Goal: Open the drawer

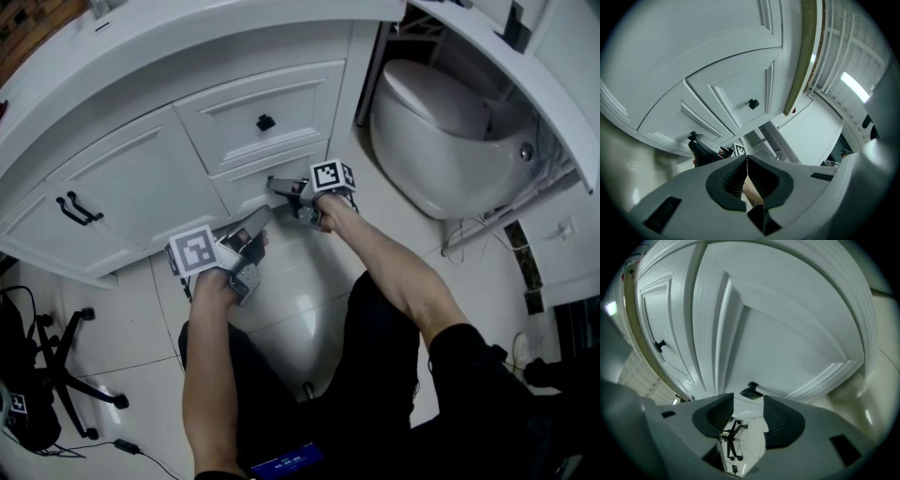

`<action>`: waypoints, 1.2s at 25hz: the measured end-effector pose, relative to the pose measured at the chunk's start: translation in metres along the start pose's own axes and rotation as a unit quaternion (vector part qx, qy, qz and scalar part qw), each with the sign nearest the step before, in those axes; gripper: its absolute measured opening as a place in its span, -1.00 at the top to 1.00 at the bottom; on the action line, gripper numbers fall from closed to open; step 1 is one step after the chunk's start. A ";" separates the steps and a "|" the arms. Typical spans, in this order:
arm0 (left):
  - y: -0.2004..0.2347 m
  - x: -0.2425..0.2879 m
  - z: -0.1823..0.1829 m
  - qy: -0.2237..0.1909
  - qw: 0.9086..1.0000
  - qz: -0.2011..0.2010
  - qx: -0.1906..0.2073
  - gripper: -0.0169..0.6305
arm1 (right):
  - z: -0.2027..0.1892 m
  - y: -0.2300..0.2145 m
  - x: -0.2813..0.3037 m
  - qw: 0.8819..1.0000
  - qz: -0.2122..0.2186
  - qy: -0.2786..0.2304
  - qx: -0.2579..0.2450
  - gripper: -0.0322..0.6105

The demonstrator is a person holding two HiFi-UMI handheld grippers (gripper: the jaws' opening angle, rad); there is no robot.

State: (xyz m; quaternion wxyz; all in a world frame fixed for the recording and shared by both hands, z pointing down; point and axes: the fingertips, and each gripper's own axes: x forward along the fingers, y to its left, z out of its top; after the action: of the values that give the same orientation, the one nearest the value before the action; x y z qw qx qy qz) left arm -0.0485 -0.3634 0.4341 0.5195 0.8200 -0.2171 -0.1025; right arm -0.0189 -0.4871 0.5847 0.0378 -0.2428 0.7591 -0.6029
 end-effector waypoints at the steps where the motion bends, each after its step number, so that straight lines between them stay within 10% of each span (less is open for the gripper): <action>1: 0.000 0.001 0.001 0.001 1.000 -0.002 0.001 0.98 | 0.002 -0.001 0.001 1.000 0.002 -0.001 0.002 0.18; 30: 0.002 0.006 0.006 -0.007 1.000 -0.016 -0.021 0.98 | 0.011 -0.003 0.015 1.000 -0.008 -0.004 -0.005 0.34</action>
State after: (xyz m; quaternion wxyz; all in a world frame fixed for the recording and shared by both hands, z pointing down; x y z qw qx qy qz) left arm -0.0459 -0.3723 0.4337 0.5337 0.8113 -0.2056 -0.1214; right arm -0.0272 -0.5038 0.5875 0.0346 -0.2509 0.7603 -0.5981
